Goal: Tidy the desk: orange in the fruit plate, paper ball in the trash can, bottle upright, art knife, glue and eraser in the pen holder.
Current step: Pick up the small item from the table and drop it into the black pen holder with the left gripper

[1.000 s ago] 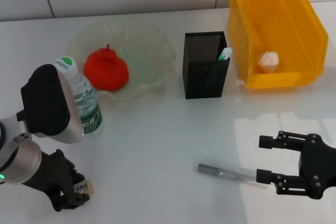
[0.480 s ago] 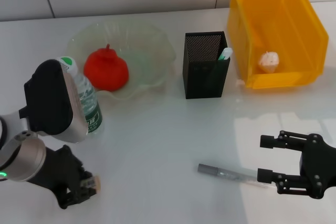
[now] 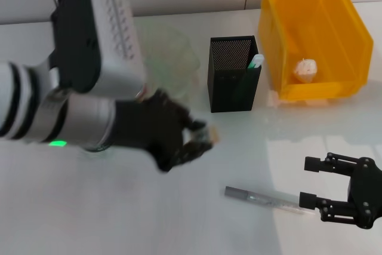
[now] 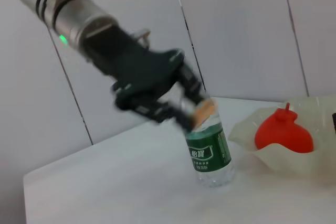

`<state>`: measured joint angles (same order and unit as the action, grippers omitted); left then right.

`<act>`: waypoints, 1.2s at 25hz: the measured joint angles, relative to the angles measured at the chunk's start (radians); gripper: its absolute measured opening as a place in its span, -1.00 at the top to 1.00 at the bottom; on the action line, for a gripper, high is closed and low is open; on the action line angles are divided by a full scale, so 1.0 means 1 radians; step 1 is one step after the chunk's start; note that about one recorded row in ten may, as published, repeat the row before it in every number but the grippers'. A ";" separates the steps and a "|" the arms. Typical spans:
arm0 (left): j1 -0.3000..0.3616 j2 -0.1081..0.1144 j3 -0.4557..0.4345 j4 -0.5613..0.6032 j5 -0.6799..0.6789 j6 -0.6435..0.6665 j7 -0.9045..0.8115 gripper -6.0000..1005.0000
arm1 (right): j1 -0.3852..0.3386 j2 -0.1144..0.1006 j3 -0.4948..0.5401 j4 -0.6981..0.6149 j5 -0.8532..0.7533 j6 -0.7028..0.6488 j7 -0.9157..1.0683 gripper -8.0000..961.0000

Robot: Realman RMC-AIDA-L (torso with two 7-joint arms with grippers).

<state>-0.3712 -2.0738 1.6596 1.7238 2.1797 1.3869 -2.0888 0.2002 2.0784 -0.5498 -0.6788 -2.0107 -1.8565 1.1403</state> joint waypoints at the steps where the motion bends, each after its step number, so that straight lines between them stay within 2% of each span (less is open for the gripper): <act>1: -0.008 0.000 0.014 -0.009 -0.003 -0.053 -0.005 0.40 | -0.001 0.000 0.001 0.002 0.000 0.001 -0.001 -0.55; 5: -0.066 -0.002 0.113 -0.083 0.007 -0.300 -0.046 0.39 | -0.001 0.000 0.002 0.008 0.000 0.008 -0.002 -0.55; 9: -0.145 -0.003 0.183 -0.186 0.060 -0.448 -0.079 0.37 | 0.007 0.000 0.002 0.024 0.000 0.011 -0.002 -0.55; 18: -0.262 -0.006 0.208 -0.363 0.082 -0.630 -0.083 0.33 | 0.019 0.000 0.000 0.031 0.000 0.011 -0.003 -0.54; 30: -0.344 -0.006 0.284 -0.543 0.083 -0.849 -0.069 0.27 | 0.035 0.000 -0.007 0.032 0.000 0.011 -0.004 -0.54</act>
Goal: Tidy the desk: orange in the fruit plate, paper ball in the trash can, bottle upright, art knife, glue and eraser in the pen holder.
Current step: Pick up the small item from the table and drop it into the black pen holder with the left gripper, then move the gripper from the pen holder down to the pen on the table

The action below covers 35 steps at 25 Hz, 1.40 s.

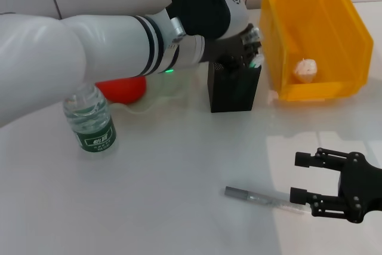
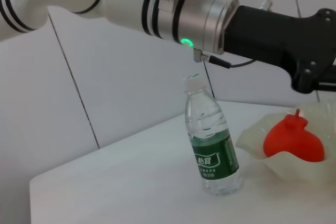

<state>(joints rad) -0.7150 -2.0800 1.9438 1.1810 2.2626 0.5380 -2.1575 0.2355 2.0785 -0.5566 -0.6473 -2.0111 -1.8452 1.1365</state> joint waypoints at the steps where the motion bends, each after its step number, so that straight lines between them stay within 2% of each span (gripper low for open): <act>1: 0.000 0.000 0.000 0.000 0.000 0.000 0.000 0.27 | 0.000 0.000 0.000 0.000 0.000 0.000 0.000 -0.54; 7: -0.007 0.000 0.004 -0.040 0.000 -0.068 0.000 0.24 | 0.002 0.002 -0.001 0.000 0.000 0.000 0.000 -0.54; 13: -0.041 0.000 0.042 -0.092 0.000 -0.077 0.001 0.22 | 0.002 0.002 -0.002 0.000 0.000 0.000 0.000 -0.54; 26: -0.040 0.000 0.060 -0.098 0.000 -0.121 0.001 0.16 | 0.002 0.002 -0.002 0.000 0.000 -0.001 0.000 -0.54; 30: -0.027 0.000 0.036 -0.057 -0.010 -0.088 -0.006 -0.22 | 0.002 0.001 0.005 0.000 0.000 -0.007 0.000 -0.54; 33: 0.023 0.005 -0.015 0.068 -0.068 0.001 0.012 -0.43 | -0.001 0.001 0.011 -0.005 0.006 -0.009 0.000 -0.54; 34: 0.071 0.008 -0.045 0.155 -0.134 0.055 0.067 -0.48 | -0.004 0.001 0.021 -0.009 0.008 -0.011 0.000 -0.54; 35: 0.091 0.008 -0.057 0.191 -0.163 0.076 0.098 -0.54 | -0.004 0.001 0.021 -0.009 0.008 -0.011 0.000 -0.54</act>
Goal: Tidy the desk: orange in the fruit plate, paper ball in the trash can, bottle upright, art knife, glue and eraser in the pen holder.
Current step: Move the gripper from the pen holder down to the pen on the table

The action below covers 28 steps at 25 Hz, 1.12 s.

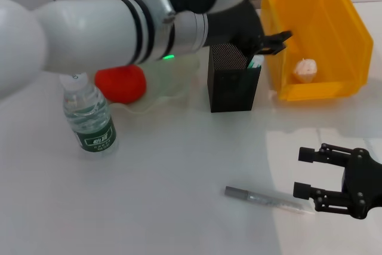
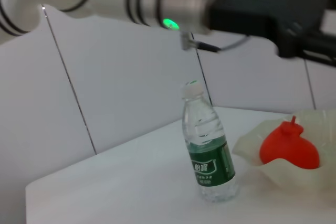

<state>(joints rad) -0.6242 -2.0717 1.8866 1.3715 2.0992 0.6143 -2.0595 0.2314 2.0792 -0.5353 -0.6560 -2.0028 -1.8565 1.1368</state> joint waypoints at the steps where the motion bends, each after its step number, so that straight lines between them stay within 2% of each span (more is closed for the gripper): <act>1: 0.039 0.000 -0.030 0.060 -0.074 0.050 0.062 -0.59 | -0.001 0.000 0.008 -0.002 0.000 -0.001 0.000 -0.54; 3: 0.081 0.000 -0.077 0.119 -0.185 0.125 0.149 -0.59 | -0.001 -0.001 0.023 -0.004 0.001 -0.007 0.000 -0.54; 4: 0.115 0.000 -0.146 0.147 -0.337 0.236 0.243 -0.60 | -0.001 -0.001 0.030 -0.006 0.001 -0.010 0.000 -0.54; 7: 0.141 0.002 -0.269 0.103 -0.551 0.435 0.367 -0.60 | -0.003 -0.002 0.053 -0.019 0.001 -0.015 0.000 -0.54; 11: 0.173 0.002 -0.439 -0.109 -0.804 0.758 0.588 -0.60 | -0.007 -0.002 0.095 -0.041 0.001 -0.039 0.000 -0.54; 12: 0.178 0.002 -0.463 -0.153 -0.829 0.802 0.624 -0.60 | -0.009 -0.002 0.114 -0.050 0.001 -0.056 0.000 -0.54; 14: 0.191 0.003 -0.538 -0.335 -0.870 0.968 0.779 -0.59 | -0.014 -0.002 0.147 -0.087 0.001 -0.096 0.026 -0.54; 16: 0.195 0.010 -0.572 -0.535 -0.855 1.077 0.958 -0.59 | -0.017 -0.002 0.167 -0.161 -0.001 -0.126 0.107 -0.54; 19: 0.200 0.016 -0.580 -0.766 -0.804 1.097 1.114 -0.59 | -0.004 -0.002 0.147 -0.333 -0.041 -0.158 0.346 -0.54; 22: 0.204 0.021 -0.585 -0.932 -0.776 1.076 1.227 -0.59 | 0.036 -0.002 0.090 -0.481 -0.103 -0.183 0.545 -0.54; 24: 0.215 0.024 -0.585 -0.989 -0.762 1.060 1.253 -0.59 | 0.077 -0.003 0.034 -0.554 -0.148 -0.192 0.664 -0.54; 28: 0.248 0.023 -0.587 -1.004 -0.752 1.037 1.245 -0.58 | 0.164 -0.002 -0.104 -0.711 -0.286 -0.201 0.823 -0.54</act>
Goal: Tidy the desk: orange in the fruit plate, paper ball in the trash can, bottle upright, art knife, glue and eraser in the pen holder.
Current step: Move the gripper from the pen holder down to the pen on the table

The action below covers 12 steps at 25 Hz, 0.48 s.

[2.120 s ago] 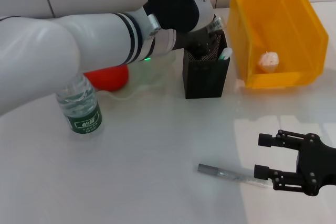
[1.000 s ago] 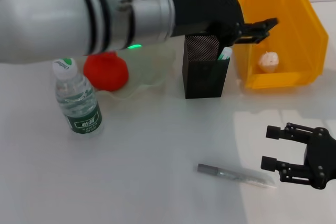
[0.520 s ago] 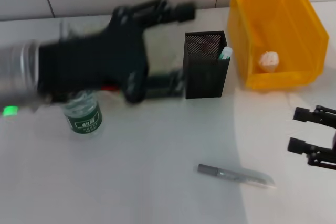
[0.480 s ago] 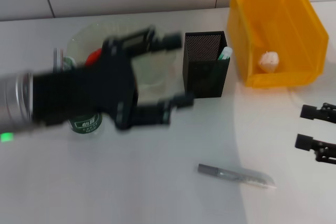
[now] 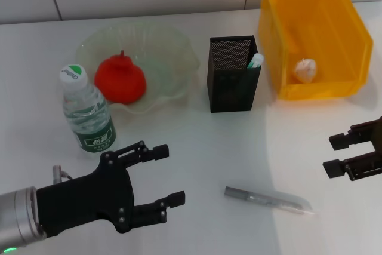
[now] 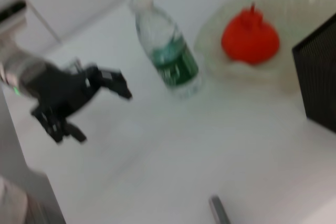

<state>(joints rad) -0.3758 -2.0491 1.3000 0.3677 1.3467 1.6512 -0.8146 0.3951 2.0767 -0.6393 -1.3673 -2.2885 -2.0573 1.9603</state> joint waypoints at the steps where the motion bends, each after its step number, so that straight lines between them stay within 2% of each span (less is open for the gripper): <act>1: 0.009 -0.001 0.000 -0.001 0.000 -0.009 -0.001 -0.58 | 0.017 0.000 -0.039 -0.037 -0.029 -0.006 0.030 -0.53; 7: 0.037 -0.010 -0.001 -0.007 -0.002 -0.056 -0.004 -0.58 | 0.118 0.000 -0.238 -0.194 -0.164 -0.043 0.166 -0.52; 9: 0.041 -0.012 -0.001 -0.012 -0.002 -0.064 -0.004 -0.58 | 0.151 0.000 -0.308 -0.208 -0.207 -0.047 0.199 -0.52; 10: 0.042 -0.012 0.000 -0.015 -0.002 -0.074 -0.004 -0.58 | 0.181 0.000 -0.387 -0.211 -0.253 -0.047 0.226 -0.52; 12: 0.044 -0.013 0.000 -0.016 -0.002 -0.079 -0.004 -0.58 | 0.192 0.001 -0.424 -0.211 -0.272 -0.044 0.238 -0.52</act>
<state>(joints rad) -0.3313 -2.0616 1.3002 0.3512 1.3444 1.5720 -0.8183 0.5871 2.0777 -1.0637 -1.5783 -2.5603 -2.1012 2.1983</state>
